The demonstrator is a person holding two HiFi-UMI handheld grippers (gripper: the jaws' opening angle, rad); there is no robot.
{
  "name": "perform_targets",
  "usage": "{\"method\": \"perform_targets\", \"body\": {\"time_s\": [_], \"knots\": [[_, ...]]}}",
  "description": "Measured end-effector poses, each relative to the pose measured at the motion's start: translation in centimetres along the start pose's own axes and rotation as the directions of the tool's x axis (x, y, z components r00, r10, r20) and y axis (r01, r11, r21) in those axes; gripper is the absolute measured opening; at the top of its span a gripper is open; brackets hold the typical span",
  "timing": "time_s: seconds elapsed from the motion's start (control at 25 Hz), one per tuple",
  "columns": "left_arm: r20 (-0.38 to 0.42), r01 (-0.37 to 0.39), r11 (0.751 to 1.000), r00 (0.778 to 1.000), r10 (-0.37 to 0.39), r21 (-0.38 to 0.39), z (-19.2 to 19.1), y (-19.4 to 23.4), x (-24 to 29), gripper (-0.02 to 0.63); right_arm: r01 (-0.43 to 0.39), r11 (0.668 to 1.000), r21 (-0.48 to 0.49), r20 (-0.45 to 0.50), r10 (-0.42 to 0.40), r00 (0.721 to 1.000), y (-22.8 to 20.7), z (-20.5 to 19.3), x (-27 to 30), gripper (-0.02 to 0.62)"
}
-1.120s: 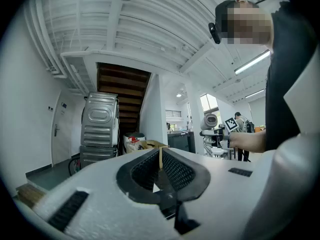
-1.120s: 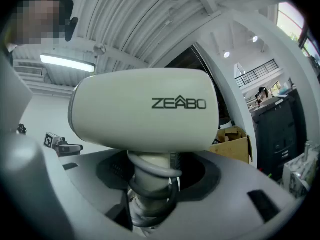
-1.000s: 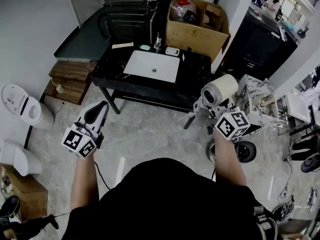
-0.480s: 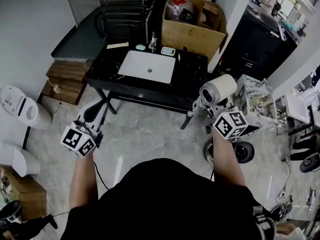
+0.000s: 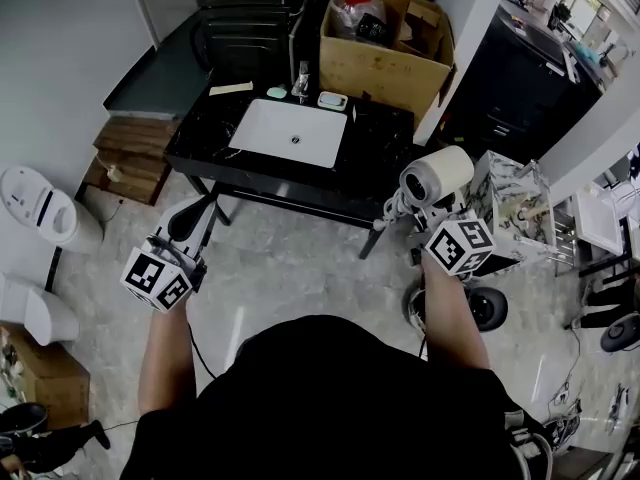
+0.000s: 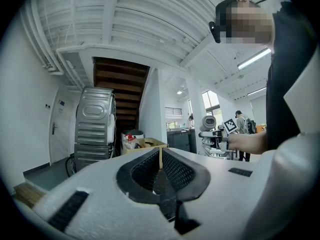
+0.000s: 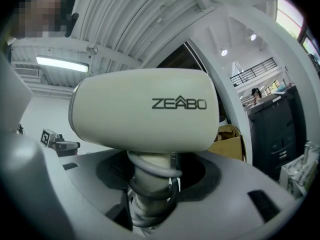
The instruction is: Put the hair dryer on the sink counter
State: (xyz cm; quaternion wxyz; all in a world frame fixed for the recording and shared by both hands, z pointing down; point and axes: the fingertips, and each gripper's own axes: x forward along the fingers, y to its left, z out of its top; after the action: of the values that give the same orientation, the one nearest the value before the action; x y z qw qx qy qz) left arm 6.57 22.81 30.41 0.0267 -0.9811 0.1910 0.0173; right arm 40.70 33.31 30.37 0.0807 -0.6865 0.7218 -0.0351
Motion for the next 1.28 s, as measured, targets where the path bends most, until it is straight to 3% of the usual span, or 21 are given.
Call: {"method": "perform_targets", "body": {"time_s": [0.4, 0.76, 1.0, 1.28], "knots": [[-0.01, 0.007, 1.0, 1.0, -0.007, -0.011, -0.8, -1.2, 1.7, 0.029, 0.01, 1.0, 0.018, 0.013, -0.01, 1.0, -2.2, 0.3, 0.3, 0.229], [-0.011, 0.032, 0.999, 0.999, -0.033, -0.014, -2.2, -0.3, 2.0, 0.029, 0.005, 1.0, 0.001, -0.018, -0.005, 1.0, -1.5, -1.3, 1.9, 0.229], [-0.017, 0.029, 0.999, 0.999, -0.029, -0.041, -3.6, 3.9, 1.4, 0.029, 0.019, 1.0, 0.005, -0.041, -0.018, 0.999, -0.7, -2.8, 5.7, 0.229], [-0.013, 0.048, 0.996, 0.999, -0.049, -0.074, -5.0, 11.7, 3.0, 0.029, 0.048, 0.999, 0.015, -0.048, -0.048, 0.998, 0.1, -3.7, 11.7, 0.229]]}}
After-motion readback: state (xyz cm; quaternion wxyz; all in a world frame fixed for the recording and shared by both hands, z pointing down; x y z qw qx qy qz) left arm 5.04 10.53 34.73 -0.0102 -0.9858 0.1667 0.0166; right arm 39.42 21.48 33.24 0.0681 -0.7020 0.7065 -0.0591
